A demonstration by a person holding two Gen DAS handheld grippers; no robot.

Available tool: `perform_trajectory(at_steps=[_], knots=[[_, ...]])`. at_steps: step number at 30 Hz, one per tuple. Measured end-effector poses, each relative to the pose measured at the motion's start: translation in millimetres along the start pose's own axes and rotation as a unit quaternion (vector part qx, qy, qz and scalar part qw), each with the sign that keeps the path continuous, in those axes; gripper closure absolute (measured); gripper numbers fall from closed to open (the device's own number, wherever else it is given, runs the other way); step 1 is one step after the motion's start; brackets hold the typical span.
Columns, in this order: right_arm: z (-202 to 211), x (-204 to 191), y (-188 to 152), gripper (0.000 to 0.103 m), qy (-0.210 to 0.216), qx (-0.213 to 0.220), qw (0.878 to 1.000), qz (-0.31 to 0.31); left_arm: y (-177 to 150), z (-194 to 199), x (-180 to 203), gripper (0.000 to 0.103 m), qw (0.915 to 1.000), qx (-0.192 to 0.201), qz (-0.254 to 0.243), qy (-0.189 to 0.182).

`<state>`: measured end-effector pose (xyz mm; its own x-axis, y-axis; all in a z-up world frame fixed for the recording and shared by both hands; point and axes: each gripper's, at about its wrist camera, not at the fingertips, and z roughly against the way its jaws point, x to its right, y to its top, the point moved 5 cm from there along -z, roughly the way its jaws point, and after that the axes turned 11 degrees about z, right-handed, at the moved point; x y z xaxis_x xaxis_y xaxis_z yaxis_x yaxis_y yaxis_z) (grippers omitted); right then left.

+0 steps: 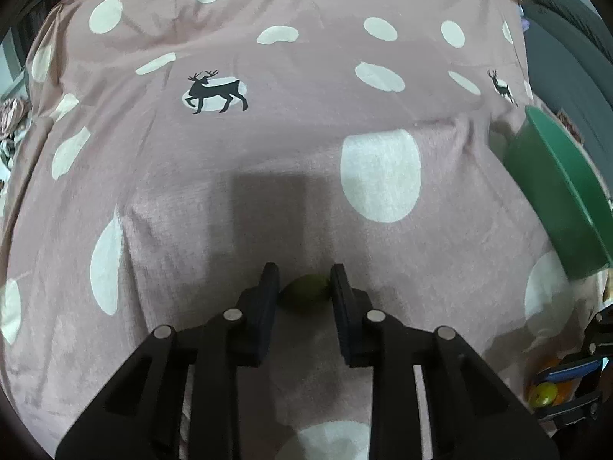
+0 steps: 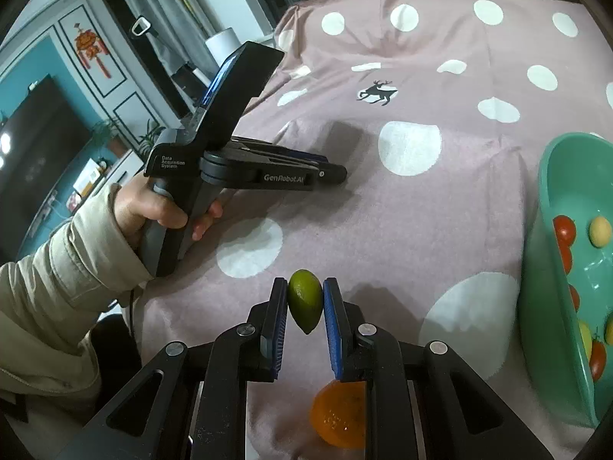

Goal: Organize fruits
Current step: 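Grasp a green plum with the right gripper while the left gripper grasps another, then carry both held green plums over the green bowl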

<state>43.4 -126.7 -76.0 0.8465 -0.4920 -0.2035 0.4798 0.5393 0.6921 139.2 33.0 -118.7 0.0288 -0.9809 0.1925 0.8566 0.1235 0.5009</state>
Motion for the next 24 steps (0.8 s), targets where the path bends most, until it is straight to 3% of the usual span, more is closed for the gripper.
perform_trajectory(at_steps=[5, 15, 24], knots=[[3, 4, -1, 0.083, -0.003, 0.006, 1.000, -0.005, -9, 6, 4, 0.077, 0.9999, 0.002, 0.006, -0.008], [7, 9, 0, 0.083, -0.012, 0.014, 1.000, -0.015, -23, 41, 21, 0.077, 0.9977, 0.026, 0.025, -0.058], [22, 7, 2, 0.083, -0.023, 0.031, 0.999, -0.014, -36, 67, 39, 0.077, 0.9962, 0.038, 0.025, -0.074]])
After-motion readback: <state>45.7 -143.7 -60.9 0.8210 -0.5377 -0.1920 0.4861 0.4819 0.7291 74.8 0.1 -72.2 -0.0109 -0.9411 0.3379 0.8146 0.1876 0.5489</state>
